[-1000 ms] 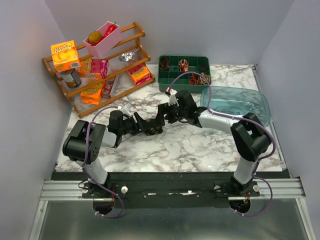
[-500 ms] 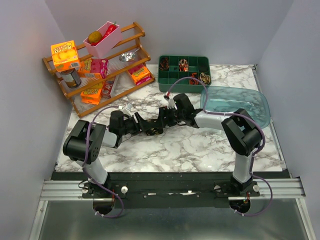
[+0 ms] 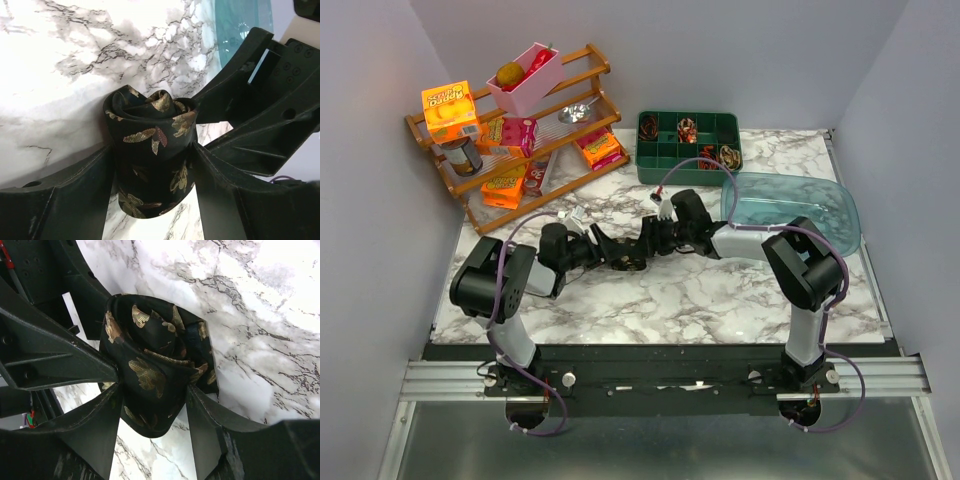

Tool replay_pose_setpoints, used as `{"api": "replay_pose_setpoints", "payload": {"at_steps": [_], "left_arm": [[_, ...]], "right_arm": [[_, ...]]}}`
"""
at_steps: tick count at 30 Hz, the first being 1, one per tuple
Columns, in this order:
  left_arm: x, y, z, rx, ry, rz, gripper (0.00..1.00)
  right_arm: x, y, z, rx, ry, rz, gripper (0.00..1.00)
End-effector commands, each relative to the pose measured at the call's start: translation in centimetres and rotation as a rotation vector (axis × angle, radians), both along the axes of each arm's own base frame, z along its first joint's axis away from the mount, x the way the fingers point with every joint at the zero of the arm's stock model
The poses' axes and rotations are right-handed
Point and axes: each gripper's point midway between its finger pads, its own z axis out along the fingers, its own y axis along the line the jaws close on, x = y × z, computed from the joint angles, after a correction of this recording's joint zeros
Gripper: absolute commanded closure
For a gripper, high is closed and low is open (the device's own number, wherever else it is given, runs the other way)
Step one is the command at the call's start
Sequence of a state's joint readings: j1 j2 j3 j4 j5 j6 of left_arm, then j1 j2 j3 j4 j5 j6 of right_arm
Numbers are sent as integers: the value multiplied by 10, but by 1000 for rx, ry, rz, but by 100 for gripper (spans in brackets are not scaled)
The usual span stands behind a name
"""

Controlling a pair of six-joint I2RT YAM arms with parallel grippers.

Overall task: Roll the ties
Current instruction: Roll the tie at the center of the board, then pick up the tie at the center of the board.

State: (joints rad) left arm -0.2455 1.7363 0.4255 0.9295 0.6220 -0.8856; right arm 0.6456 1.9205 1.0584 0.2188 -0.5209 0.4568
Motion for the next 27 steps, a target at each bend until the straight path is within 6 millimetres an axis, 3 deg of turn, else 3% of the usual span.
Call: {"api": "replay_pose_setpoints", "payload": {"at_steps": [1, 9, 13, 18, 21, 25, 27], "left_arm": [[-7, -15, 17, -82, -70, -66, 31], [-20, -32, 20, -102, -92, -155, 33], [-20, -30, 18, -89, -95, -145, 48], [-18, -29, 16, -80, -90, -132, 54], [-18, -29, 17, -78, -96, -137, 54], [-21, -29, 18, -66, -108, -151, 54], [-23, -29, 25, -71, -129, -158, 55]], "right_arm": [[-10, 4, -6, 32, 28, 44, 39], [-7, 4, -8, 44, 23, 49, 38], [-5, 2, -6, 47, 20, 46, 37], [-3, -6, 12, 52, -26, 19, 35], [-4, -16, 27, 44, -76, -6, 29], [2, -36, 43, 23, -159, -70, 3], [0, -44, 45, 19, -179, -74, 0]]}}
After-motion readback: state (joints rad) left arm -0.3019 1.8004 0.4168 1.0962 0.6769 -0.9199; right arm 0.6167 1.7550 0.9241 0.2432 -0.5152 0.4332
